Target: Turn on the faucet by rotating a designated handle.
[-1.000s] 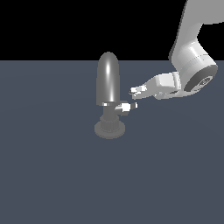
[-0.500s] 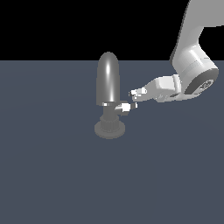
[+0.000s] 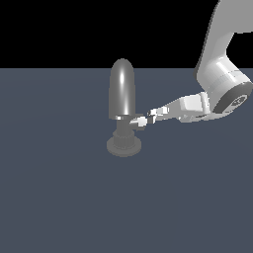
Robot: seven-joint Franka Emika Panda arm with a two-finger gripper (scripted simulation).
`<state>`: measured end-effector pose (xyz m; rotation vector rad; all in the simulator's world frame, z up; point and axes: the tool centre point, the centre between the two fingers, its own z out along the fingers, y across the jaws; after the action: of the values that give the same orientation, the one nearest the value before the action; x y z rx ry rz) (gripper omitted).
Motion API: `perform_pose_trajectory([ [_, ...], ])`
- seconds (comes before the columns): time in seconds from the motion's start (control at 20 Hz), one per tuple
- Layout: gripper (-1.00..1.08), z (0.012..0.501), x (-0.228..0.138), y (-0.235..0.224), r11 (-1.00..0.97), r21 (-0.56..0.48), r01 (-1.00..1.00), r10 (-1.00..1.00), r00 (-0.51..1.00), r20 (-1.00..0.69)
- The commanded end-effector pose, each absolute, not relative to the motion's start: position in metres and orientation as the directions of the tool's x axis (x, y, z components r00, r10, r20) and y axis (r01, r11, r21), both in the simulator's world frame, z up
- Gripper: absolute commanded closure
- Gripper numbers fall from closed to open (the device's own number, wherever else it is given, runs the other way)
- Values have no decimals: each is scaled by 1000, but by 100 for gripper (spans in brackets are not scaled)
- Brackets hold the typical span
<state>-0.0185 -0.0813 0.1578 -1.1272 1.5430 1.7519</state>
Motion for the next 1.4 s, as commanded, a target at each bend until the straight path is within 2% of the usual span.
perform_pose_trajectory([
  [0.0, 108, 141, -33, -85, -196, 536, -821, -125, -521, -844],
  [0.1, 108, 137, -36, -85, -196, 536, -821, -125, -521, -844],
  [0.15, 108, 155, -24, -83, -197, 507, -839, -128, -491, -862],
  [0.75, 108, 78, -40, -86, -196, 535, -822, -124, -521, -845],
  [0.8, 108, 78, -40, -86, -196, 535, -822, -124, -521, -845],
  [0.85, 108, 121, -20, -82, -213, 474, -854, -126, -457, -880],
  [1.35, 108, 83, -11, -80, -205, 501, -841, -125, -485, -865],
])
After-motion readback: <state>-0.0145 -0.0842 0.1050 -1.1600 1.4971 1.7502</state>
